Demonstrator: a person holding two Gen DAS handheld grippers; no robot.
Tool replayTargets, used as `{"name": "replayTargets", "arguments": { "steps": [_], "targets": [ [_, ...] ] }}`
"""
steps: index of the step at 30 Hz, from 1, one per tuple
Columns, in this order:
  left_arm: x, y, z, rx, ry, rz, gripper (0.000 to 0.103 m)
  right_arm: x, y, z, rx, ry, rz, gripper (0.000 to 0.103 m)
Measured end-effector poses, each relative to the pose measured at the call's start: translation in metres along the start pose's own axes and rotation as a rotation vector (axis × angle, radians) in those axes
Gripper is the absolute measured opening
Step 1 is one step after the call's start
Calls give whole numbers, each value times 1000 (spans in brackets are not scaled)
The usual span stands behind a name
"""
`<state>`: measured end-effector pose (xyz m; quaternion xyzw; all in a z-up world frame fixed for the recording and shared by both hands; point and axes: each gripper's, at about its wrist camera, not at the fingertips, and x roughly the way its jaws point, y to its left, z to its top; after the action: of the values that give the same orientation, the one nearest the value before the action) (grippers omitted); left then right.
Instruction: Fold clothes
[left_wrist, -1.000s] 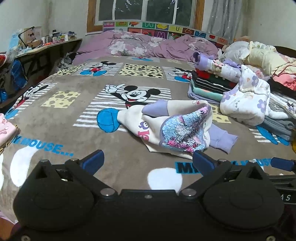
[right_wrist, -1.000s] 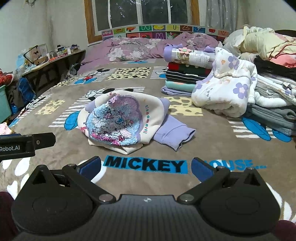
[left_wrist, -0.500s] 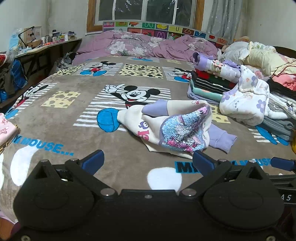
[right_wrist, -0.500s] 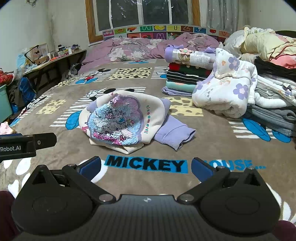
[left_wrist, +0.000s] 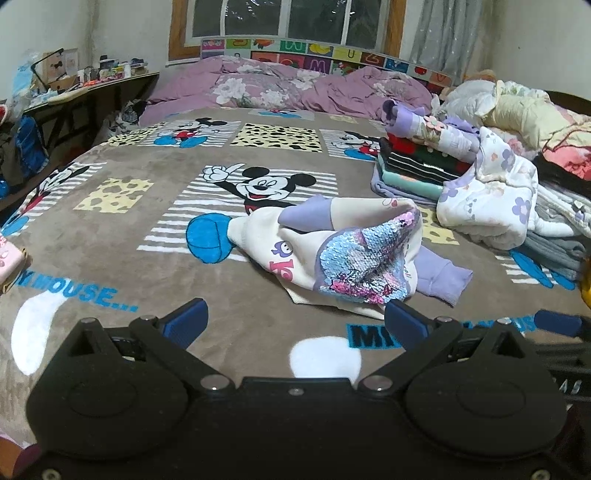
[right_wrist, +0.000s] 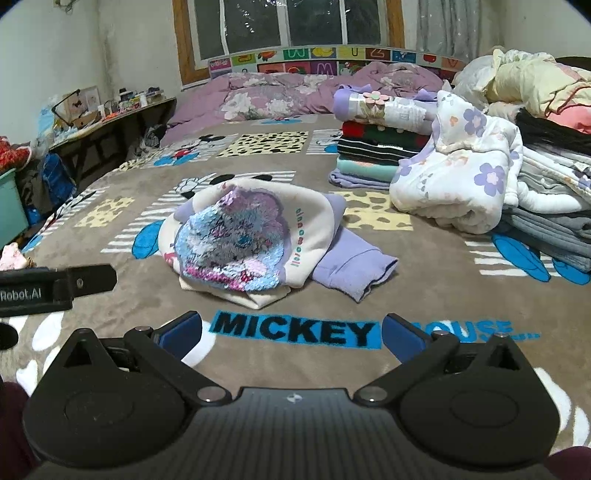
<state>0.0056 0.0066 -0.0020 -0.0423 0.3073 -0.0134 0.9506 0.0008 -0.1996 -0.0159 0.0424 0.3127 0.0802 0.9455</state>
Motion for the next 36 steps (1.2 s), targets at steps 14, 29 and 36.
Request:
{"name": "replayTargets", "arguments": {
  "steps": [14,29,36],
  "targets": [
    [18,7,31,1,-8,-128,103,15,-23,26,34,-64,139,103],
    [91,29,112,-42,82,-242,103,68,-79,95,101,-73,240,103],
    [151,31,149,-27,168,-289,101,125,-102,125,80,31,288,103]
  ]
}}
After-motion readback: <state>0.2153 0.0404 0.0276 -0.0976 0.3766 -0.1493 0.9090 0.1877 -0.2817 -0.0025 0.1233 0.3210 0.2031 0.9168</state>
